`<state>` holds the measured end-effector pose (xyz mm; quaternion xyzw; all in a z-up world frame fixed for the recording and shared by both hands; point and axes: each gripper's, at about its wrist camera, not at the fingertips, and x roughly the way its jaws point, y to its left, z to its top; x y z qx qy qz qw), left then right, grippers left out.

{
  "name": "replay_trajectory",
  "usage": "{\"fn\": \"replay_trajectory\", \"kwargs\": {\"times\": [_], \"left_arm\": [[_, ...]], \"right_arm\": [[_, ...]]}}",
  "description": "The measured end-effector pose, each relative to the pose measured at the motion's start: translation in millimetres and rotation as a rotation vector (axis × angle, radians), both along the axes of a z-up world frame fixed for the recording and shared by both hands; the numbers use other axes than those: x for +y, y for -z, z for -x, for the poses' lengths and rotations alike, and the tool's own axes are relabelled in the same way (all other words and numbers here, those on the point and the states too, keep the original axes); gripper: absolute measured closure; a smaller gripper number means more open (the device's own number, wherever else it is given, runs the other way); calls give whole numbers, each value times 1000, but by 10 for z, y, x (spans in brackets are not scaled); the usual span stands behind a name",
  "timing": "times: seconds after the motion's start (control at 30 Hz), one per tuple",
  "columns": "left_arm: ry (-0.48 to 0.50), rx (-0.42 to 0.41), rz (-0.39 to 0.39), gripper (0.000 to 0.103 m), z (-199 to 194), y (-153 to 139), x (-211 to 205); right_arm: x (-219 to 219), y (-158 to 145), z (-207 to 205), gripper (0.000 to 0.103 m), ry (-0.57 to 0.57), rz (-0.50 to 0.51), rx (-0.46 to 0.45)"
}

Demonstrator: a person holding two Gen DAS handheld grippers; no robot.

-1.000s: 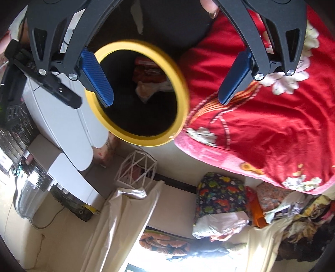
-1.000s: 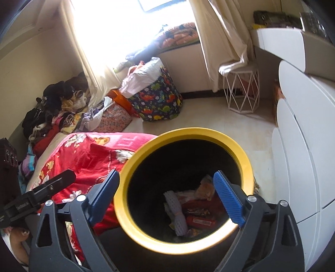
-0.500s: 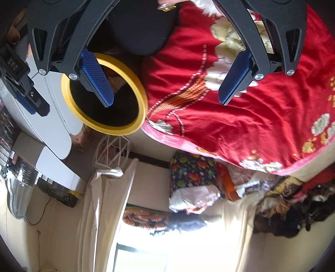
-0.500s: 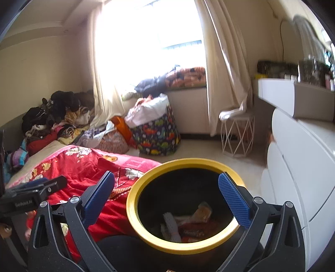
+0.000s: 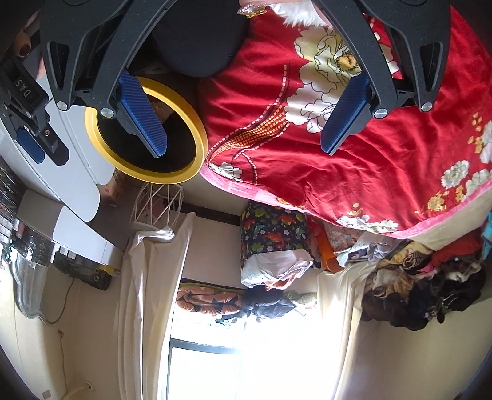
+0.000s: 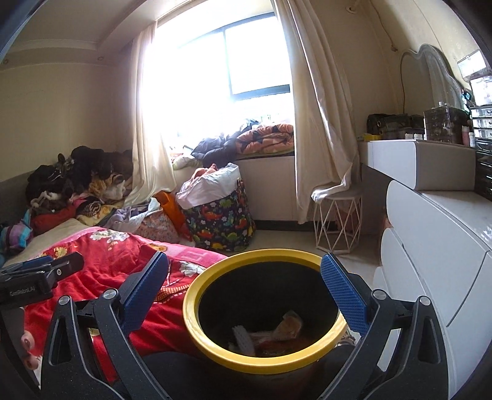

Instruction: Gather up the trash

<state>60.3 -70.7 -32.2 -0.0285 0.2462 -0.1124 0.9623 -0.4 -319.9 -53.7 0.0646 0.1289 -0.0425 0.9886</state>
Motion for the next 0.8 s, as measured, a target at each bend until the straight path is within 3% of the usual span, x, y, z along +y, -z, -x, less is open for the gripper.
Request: {"fn": "replay_trajectory", "kwargs": {"times": [0.8], "left_arm": [[7, -10, 5, 11, 17, -8, -8]], "right_arm": [[75, -31, 14, 6, -3, 13, -7]]}}
